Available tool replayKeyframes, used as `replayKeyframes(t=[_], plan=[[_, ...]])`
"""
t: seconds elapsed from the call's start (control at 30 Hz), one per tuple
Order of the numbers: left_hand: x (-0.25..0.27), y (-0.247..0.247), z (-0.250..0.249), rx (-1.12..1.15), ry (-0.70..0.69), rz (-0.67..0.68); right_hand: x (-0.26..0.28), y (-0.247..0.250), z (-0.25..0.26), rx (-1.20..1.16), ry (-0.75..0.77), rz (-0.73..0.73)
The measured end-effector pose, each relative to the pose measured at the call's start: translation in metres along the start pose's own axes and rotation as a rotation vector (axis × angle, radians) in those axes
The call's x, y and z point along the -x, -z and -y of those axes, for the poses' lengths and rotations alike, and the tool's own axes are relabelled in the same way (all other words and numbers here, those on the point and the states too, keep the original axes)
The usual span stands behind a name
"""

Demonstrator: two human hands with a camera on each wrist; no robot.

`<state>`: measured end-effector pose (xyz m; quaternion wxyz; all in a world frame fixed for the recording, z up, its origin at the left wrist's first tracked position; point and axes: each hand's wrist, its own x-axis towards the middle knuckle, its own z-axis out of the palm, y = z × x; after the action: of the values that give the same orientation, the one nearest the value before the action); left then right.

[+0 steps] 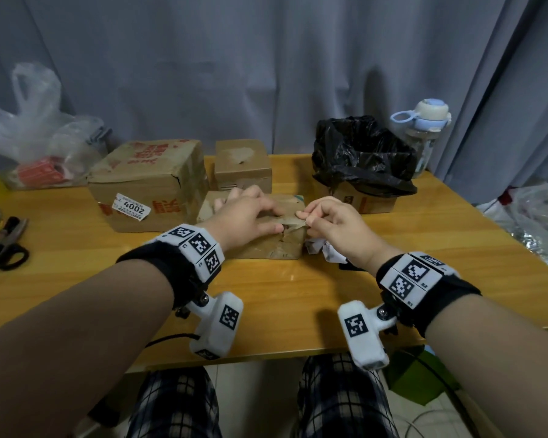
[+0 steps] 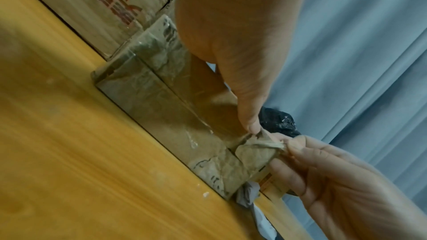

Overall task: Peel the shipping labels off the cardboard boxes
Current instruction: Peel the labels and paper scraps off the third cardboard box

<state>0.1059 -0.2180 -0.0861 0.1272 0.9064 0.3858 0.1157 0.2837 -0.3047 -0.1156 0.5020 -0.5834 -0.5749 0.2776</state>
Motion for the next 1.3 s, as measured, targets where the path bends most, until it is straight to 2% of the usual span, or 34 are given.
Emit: replayKeyframes(t=[0.13,0.23,0.33,0.43,0.53,0.6,0.7,0.87,1.13,1.3], plan=[[-0.002,0.002,0.002,-0.026,-0.016,0.03,0.0,-0.001,0.0,-0.19,-0.123,0.007],[-0.008,0.0,-0.006,-0.087,-0.014,0.022,0.0,-0.001,0.006,-0.115,-0.092,0.021],[-0.015,-0.003,-0.013,-0.123,-0.093,-0.025,-0.004,0.003,0.016,-0.016,-0.029,0.048],[-0.016,-0.002,-0.01,-0.005,-0.109,0.016,-0.01,0.01,0.024,0.286,0.122,0.152],[-0.016,-0.003,-0.007,0.004,-0.112,0.005,-0.011,0.01,0.029,0.58,0.201,0.291],[-0.016,-0.004,-0.007,0.009,-0.114,0.0,-0.011,0.007,0.031,0.71,0.29,0.296],[-0.016,-0.006,-0.005,-0.004,-0.127,0.004,-0.014,0.006,0.029,0.749,0.371,0.27],[-0.017,-0.007,-0.002,-0.034,-0.147,0.015,-0.007,0.007,0.007,0.526,0.313,0.145],[-0.018,-0.006,-0.001,-0.036,-0.151,0.007,0.004,-0.012,-0.013,-0.126,-0.049,-0.067],[-0.018,-0.006,0.0,-0.013,-0.144,0.016,0.007,-0.017,-0.008,-0.292,-0.169,-0.111]])
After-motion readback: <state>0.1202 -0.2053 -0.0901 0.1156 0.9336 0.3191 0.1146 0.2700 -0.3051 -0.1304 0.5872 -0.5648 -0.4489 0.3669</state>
